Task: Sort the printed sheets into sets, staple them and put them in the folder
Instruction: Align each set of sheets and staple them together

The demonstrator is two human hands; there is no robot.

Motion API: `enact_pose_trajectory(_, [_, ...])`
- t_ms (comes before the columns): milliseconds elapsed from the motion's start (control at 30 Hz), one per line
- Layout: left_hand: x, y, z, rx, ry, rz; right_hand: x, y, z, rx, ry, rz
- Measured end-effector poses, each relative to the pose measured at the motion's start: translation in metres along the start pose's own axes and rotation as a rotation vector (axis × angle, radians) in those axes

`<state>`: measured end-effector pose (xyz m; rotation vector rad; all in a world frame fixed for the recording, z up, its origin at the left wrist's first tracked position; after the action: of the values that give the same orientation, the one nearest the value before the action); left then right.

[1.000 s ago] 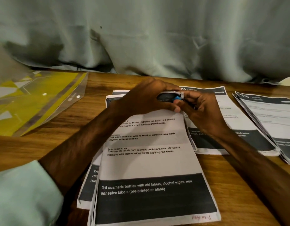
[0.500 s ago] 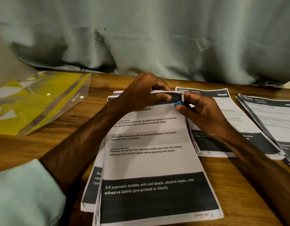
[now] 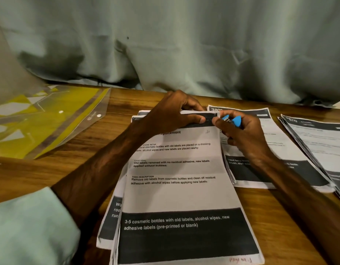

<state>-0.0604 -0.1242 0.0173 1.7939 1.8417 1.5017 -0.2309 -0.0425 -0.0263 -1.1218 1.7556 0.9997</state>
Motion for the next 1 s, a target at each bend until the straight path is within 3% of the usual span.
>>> enact_pose_trajectory(633, [0.005,-0.002,0.000,0.000,-0.041,-0.049,-0.010,-0.001,0.002,0.000,0.111,0.207])
enact_pose_trajectory(1000, [0.012,0.010,0.002,0.070,-0.005,0.026,-0.014,-0.007,0.001,-0.005,0.021,0.151])
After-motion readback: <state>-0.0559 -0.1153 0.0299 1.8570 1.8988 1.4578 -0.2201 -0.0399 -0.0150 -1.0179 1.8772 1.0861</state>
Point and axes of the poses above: each hand's wrist, its own z-axis away from the middle knuckle, its own y-axis out of the back of the hand, x = y × z, the point moved 6 cm from there along -z, towards the middle knuckle
